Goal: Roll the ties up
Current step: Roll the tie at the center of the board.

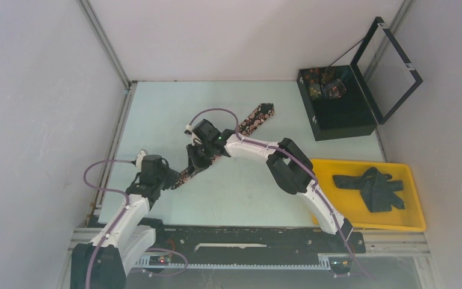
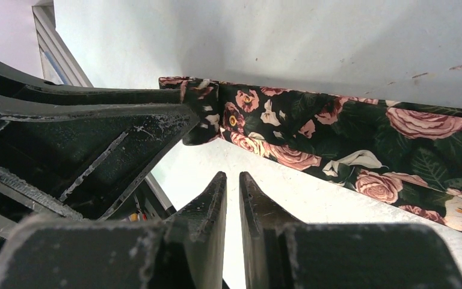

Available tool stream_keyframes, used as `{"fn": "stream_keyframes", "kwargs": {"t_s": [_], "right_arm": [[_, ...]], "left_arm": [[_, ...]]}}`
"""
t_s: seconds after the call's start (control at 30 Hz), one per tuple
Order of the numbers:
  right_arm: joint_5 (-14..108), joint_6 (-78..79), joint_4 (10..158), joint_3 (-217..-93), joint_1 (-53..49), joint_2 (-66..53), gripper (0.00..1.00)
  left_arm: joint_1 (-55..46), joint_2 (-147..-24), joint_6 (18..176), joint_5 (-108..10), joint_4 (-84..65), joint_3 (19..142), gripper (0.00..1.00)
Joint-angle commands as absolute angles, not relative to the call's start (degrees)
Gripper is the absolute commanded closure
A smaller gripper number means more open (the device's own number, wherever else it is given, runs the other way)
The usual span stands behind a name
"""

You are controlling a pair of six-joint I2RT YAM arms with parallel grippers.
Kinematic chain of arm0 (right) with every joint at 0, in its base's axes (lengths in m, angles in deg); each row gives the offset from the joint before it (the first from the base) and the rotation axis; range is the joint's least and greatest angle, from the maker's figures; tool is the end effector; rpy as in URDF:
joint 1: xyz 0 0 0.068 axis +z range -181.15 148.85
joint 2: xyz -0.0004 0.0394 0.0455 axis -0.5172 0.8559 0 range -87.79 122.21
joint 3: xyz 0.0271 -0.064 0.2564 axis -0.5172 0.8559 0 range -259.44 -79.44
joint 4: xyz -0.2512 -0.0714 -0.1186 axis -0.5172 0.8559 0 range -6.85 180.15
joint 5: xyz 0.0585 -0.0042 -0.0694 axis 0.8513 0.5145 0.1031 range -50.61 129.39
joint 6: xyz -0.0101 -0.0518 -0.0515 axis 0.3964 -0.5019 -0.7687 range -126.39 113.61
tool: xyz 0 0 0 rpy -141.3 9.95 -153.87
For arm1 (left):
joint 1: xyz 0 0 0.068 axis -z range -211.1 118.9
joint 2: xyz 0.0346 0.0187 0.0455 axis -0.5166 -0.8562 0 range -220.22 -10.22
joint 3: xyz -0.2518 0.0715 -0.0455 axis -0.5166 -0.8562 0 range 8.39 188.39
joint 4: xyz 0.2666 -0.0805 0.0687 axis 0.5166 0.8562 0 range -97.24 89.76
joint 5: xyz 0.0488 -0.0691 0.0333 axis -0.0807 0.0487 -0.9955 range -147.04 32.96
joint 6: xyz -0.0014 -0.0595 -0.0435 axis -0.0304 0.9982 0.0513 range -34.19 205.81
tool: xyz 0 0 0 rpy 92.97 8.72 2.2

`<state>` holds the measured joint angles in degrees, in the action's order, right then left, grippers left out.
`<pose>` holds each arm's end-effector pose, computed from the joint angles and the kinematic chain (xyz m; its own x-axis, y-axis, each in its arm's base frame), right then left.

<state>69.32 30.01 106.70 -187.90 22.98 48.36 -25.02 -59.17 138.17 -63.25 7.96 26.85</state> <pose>0.2994 0.4664 0.1187 -0.8932 -0.3574 -0.2729 -0.4413 0.5801 0.6846 0.2102 -0.0158 0.1240 -0.4585 -0.7428 -0.4879 -0.5451 0.6687 -0.5058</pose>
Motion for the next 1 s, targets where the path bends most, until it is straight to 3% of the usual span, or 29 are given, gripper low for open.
{"fn": "stream_keyframes", "kwargs": {"t_s": [0.0, 0.2, 0.5, 0.73, 0.97], "right_arm": [[69.08, 29.54, 104.52, -187.76, 22.88, 44.05, 0.83], [69.15, 29.6, 104.5, -188.55, 22.92, 43.96, 0.81], [69.06, 29.36, 106.21, -192.1, 23.23, 44.75, 0.73], [68.62, 28.63, 109.51, -197.86, 23.66, 47.85, 0.62], [68.07, 27.61, 113.54, -205.99, 24.55, 52.46, 0.61]], "left_arm": [[-24.8, -57.34, 136.54, -62.22, 6.3, 26.26, 0.67], [-24.83, -55.56, 136.43, -61.22, 6.54, 25.82, 0.55], [-24.8, -51.34, 136.42, -61.96, 9.81, 26.32, 0.52], [-24.82, -45.74, 136.09, -65.05, 15.78, 27.82, 0.45], [-24.95, -38.67, 138.73, -72.78, 26.08, 29.21, 0.4]]}}
